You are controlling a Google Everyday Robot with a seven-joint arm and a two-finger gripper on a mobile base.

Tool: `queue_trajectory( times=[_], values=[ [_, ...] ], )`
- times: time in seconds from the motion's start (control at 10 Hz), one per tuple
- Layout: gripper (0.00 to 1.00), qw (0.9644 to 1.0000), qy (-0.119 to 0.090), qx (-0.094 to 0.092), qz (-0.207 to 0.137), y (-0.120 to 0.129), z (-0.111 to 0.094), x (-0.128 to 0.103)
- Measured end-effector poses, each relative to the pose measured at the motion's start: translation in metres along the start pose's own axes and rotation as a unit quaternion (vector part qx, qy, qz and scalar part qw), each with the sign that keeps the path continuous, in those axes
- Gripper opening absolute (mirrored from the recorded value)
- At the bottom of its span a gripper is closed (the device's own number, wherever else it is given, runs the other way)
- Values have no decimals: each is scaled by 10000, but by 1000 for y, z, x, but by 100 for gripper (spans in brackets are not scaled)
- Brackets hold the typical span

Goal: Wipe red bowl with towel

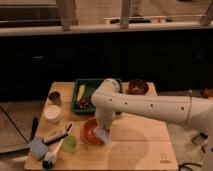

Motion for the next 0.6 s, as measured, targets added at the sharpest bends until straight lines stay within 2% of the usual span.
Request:
queue_trajectory(
  times=[0.3,0.6],
  values=[
    [0,9997,-240,-9,-29,-7,9,1],
    [0,9996,-160,-215,-120,-13,18,8]
  ],
)
